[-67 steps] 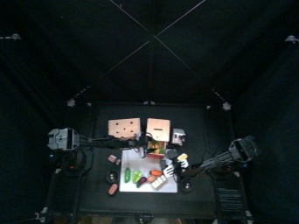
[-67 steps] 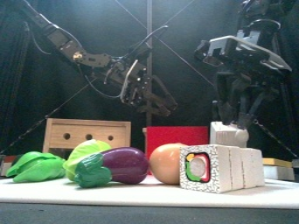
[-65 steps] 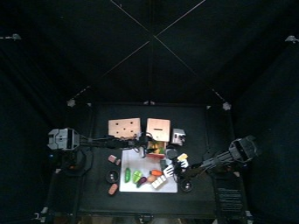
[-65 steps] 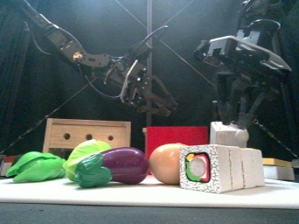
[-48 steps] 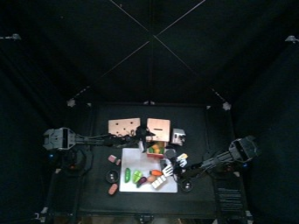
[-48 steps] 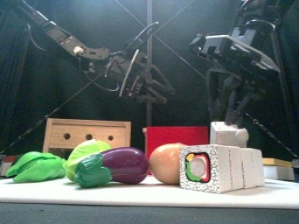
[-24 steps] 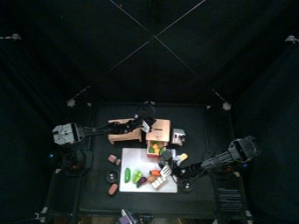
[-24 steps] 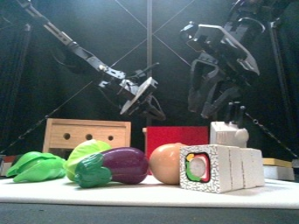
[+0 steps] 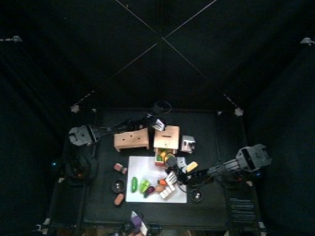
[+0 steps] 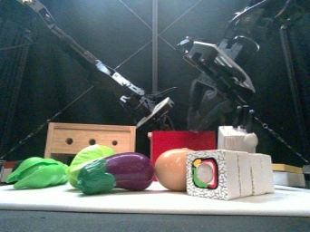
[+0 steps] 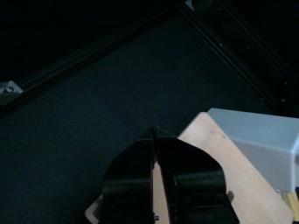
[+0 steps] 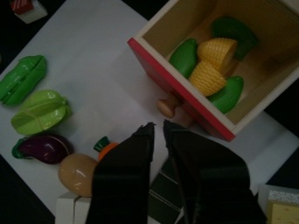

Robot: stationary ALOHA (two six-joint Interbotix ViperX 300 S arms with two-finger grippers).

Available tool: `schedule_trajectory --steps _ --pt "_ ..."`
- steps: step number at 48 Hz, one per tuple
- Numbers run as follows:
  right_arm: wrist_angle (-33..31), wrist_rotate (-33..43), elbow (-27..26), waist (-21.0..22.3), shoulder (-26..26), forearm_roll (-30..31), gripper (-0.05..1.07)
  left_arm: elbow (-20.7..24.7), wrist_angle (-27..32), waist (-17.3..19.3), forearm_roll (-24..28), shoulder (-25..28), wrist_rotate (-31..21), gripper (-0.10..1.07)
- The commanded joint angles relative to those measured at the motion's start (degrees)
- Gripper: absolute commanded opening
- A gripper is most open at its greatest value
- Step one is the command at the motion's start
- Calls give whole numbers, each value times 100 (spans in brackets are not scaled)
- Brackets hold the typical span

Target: Close drawer

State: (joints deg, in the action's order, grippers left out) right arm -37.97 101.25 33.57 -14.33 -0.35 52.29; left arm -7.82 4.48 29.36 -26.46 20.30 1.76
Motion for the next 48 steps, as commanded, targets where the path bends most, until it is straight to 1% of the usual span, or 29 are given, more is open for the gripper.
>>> schedule_trajectory --steps 1,7,12,23,31,48 --pt "62 -9 -97 88 53 79 53 264 290 97 -79 -18 0 40" --pt "185 -9 -123 202 -18 97 45 308 606 149 -141 18 0 39" --pt "290 -9 -123 325 -97 167 42 308 738 149 -132 18 9 39" --pt "343 -9 -202 545 -316 316 42 281 773 158 -105 18 9 39" --pt "316 -18 -211 729 -343 404 42 272 773 158 -44 18 18 39" --pt "-105 -18 -220 949 -316 457 42 246 773 141 44 26 18 39"
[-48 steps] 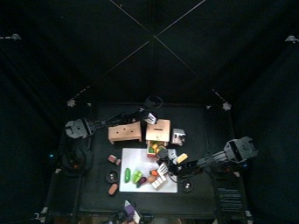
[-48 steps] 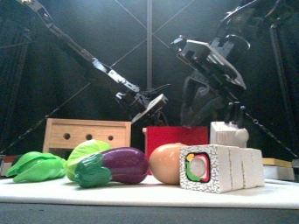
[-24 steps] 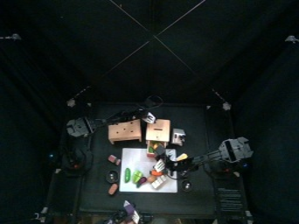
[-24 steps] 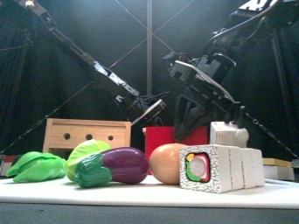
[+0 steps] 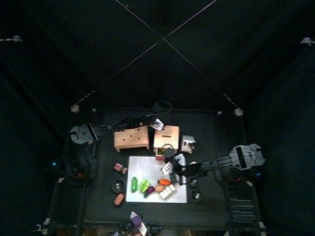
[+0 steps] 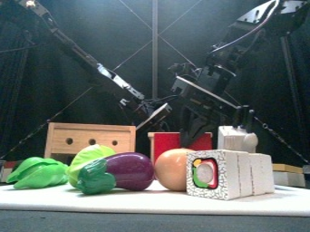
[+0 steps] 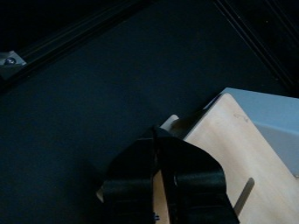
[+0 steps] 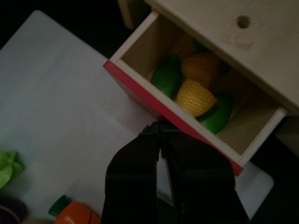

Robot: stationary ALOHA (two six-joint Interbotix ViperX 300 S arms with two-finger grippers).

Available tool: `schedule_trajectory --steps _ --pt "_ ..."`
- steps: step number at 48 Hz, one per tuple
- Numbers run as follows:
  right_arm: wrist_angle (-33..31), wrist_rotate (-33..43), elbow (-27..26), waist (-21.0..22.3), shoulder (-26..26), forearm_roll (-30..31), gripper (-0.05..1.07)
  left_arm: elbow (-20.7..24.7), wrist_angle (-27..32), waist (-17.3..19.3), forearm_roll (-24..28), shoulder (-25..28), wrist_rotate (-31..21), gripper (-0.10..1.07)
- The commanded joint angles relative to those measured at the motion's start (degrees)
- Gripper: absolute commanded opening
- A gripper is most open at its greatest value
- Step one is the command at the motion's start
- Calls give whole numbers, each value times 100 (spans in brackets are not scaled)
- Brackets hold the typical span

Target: Close drawer

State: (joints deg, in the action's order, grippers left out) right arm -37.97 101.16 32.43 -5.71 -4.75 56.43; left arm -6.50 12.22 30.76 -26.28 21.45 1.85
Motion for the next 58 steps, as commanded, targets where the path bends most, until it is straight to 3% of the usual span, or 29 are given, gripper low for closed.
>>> schedule_trajectory --steps 1,32,58 --pt "-141 0 -105 105 105 62 42 123 0 0 26 -97 9 39" --pt "-167 0 -264 765 18 431 42 114 0 35 26 -97 9 39" --pt "-123 0 -387 949 -62 571 42 149 -18 158 105 -70 26 39"
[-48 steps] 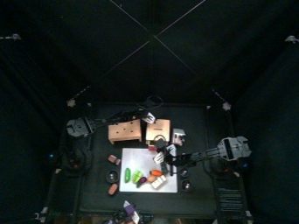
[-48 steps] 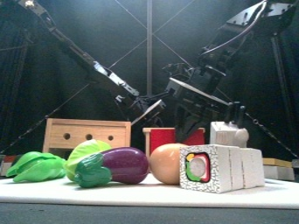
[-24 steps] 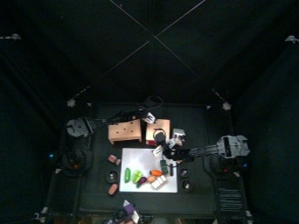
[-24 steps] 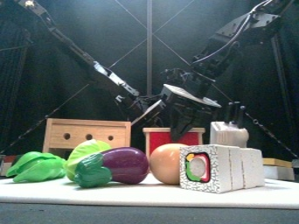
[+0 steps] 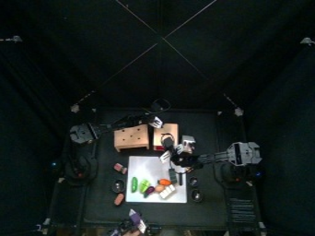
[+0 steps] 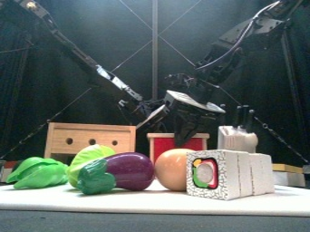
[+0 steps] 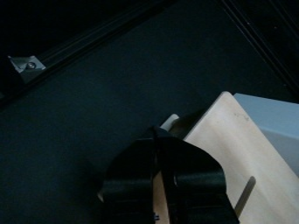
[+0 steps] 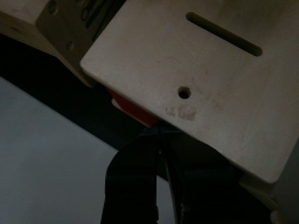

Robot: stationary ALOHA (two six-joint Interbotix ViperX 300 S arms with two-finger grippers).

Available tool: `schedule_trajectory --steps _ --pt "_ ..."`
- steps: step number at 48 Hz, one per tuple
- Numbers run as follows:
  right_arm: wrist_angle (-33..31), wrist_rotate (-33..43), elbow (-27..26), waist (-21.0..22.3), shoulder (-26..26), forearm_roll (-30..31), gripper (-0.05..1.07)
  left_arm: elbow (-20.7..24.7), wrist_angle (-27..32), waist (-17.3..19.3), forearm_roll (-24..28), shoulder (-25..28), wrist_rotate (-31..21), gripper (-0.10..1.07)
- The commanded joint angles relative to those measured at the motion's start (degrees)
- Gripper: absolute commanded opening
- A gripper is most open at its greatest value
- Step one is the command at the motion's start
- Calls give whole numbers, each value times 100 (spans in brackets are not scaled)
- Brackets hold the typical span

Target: Close drawer

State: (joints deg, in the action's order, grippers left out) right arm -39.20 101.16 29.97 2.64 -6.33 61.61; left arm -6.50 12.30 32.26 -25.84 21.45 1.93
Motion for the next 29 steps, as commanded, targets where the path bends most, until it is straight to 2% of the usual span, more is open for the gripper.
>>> schedule_trajectory --steps 1,6,15,29 --pt "9 0 -149 105 97 53 42 149 -35 9 70 -70 18 39" --pt "62 0 -193 88 114 53 42 149 -105 9 202 -105 18 39" --pt "44 0 -334 -88 202 44 42 132 -633 9 510 -193 -9 39" --pt "18 0 -475 -404 316 114 42 53 -1301 9 580 -396 9 39"
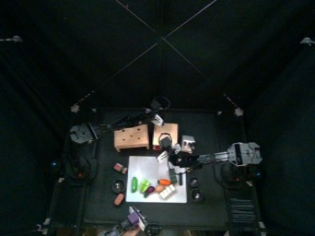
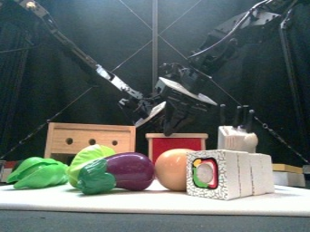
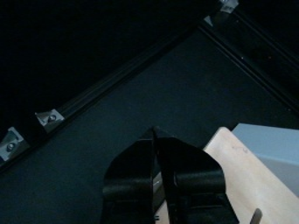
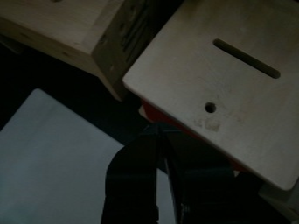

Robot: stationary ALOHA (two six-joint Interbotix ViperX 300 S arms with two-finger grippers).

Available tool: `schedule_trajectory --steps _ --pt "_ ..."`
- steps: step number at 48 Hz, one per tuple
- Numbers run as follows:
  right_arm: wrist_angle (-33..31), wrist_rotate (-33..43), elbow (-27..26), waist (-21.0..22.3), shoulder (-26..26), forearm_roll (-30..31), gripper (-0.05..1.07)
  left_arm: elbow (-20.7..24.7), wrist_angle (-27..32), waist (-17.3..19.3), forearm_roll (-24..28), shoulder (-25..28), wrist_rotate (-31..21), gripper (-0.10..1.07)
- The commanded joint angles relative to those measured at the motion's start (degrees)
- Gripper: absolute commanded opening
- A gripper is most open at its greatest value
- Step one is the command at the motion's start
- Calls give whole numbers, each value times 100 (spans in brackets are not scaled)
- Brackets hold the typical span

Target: Close drawer

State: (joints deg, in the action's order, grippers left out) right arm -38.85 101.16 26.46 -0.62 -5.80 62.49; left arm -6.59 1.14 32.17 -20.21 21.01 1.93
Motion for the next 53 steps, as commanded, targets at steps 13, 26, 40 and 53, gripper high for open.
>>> schedule_trajectory --steps 13,26,40,53 --pt "-9 -9 62 -571 554 26 42 -624 -624 -26 123 -940 18 39" --pt "-18 0 466 -1011 958 -211 42 -1723 -1406 -325 229 -1687 18 39" --pt "-18 9 642 -1099 1090 -413 42 -2487 -1898 -879 519 -2021 9 39" --pt "-18 0 571 -1125 1160 -439 42 -2962 -2312 -1450 791 -2320 18 39"
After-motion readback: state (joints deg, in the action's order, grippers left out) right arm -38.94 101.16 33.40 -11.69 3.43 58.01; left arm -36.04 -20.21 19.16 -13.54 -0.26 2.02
